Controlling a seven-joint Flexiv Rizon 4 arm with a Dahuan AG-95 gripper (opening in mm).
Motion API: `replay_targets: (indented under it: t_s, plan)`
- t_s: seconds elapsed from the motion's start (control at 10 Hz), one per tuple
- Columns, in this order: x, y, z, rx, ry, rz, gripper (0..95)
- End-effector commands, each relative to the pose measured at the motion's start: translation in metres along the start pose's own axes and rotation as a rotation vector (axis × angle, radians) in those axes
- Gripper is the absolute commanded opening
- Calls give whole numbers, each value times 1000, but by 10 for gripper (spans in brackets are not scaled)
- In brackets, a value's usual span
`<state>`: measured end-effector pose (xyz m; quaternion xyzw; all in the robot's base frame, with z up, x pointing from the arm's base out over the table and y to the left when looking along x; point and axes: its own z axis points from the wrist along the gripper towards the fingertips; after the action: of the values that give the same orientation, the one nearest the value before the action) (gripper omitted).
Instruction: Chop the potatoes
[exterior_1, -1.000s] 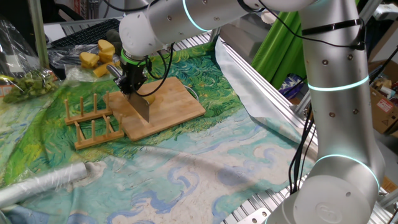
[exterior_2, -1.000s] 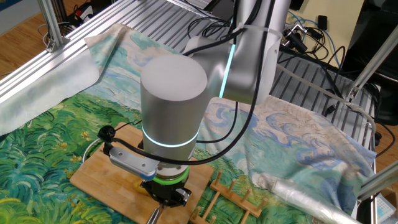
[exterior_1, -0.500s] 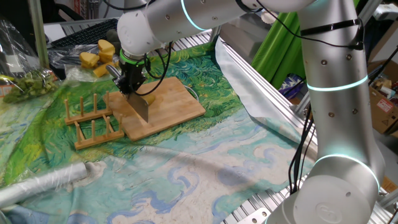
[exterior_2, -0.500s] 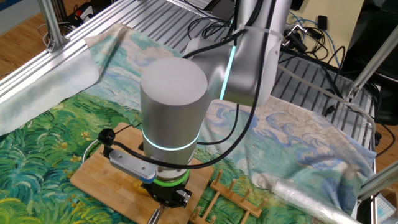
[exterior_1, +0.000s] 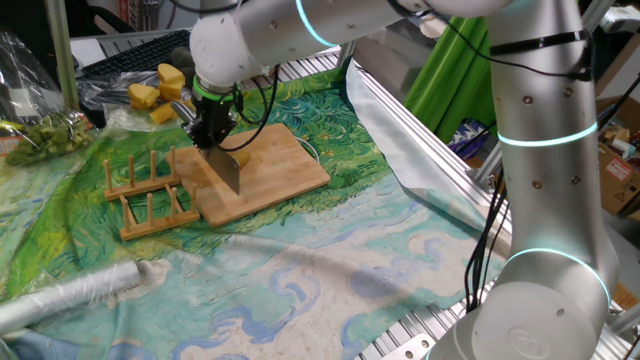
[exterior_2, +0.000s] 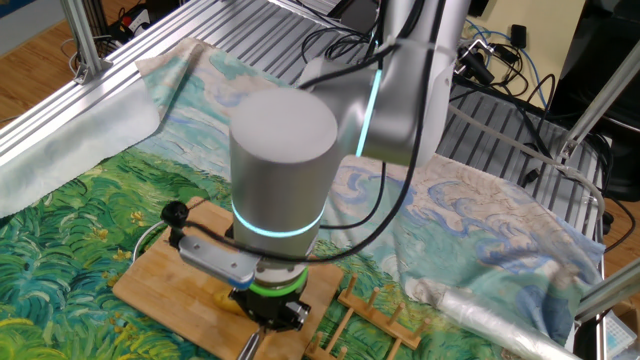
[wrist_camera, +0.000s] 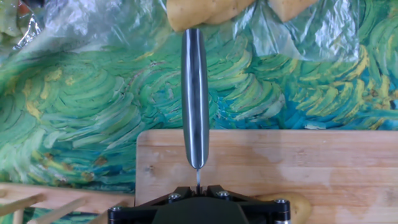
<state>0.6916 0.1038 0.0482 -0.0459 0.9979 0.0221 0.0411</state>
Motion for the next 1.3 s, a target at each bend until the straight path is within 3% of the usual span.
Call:
replay_targets:
  t_s: [0.1,0.6,0.7,0.9,1.3]
  plan:
    - [-3,-1,7,8,-15,0,0]
    - [-3,-1,7,10,-43,2,0]
    - [-3,-1,9,12,-63,4,0]
    - [-4,0,13,13,-74,8,0]
    - [-3,2,15,12,-77,12,0]
